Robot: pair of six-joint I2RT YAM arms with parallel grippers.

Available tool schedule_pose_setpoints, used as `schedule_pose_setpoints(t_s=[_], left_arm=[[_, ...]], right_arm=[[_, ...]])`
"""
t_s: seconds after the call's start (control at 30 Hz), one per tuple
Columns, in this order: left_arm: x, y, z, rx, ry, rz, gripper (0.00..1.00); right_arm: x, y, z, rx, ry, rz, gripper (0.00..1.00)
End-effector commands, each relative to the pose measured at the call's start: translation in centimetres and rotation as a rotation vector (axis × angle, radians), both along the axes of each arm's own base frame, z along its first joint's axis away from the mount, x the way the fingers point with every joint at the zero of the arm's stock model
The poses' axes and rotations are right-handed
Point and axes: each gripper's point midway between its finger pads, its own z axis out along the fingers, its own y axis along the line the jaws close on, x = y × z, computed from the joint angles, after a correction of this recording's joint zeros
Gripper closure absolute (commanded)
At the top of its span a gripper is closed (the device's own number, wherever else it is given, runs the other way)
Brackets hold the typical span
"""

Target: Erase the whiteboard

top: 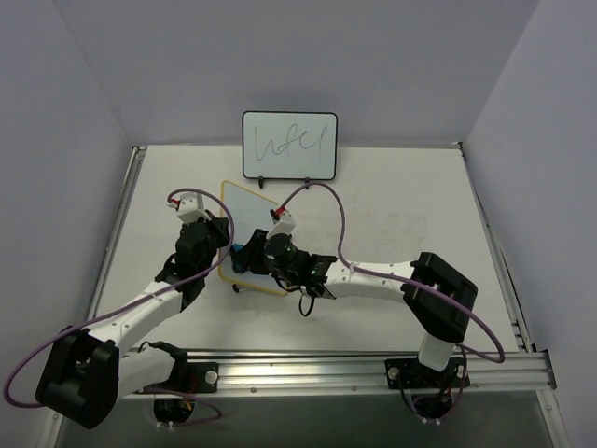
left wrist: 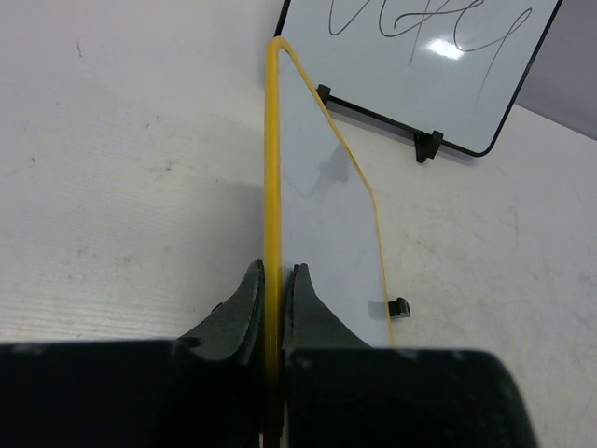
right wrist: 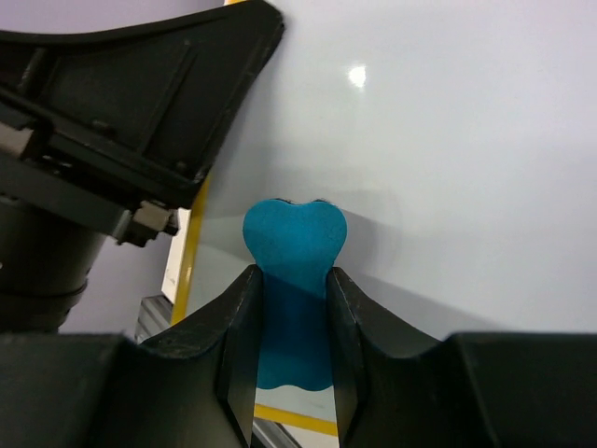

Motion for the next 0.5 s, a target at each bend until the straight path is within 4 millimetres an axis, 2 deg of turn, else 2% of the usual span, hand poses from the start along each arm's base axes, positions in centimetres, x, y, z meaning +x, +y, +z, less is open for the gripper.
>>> schedule_pose_setpoints(t_s=[0.0, 0.23, 0.33, 0.43, 0.47], left_arm=[[-3.9, -4.3, -5.3, 0.070, 0.208, -0.245, 0.98], [-3.9, -4.2, -5.3, 0.071, 0.208, -0.244, 0.98], [-4.0, -4.2, -5.3, 0.071, 0.207, -0.244, 0.98], [-4.0, -4.2, -5.3, 0.071, 0.208, -0.244, 0.98], [-4.0, -4.2, -5.3, 0.071, 0.208, -0.244, 0.98]], right_arm=[[-3.6, -4.9, -10.8, -0.324, 0.176, 0.049, 1.00], [-3.1, -5.5, -10.5, -0.372, 0.142, 0.025, 1.00], [-3.5, -4.0, -9.1, -0.343, 0.118, 0.065, 1.00], [-5.0, -2.5, -8.0, -0.384, 0.079, 0.116, 1.00], [-5.7, -1.2, -6.9, -0.376, 0.050, 0.148, 1.00]])
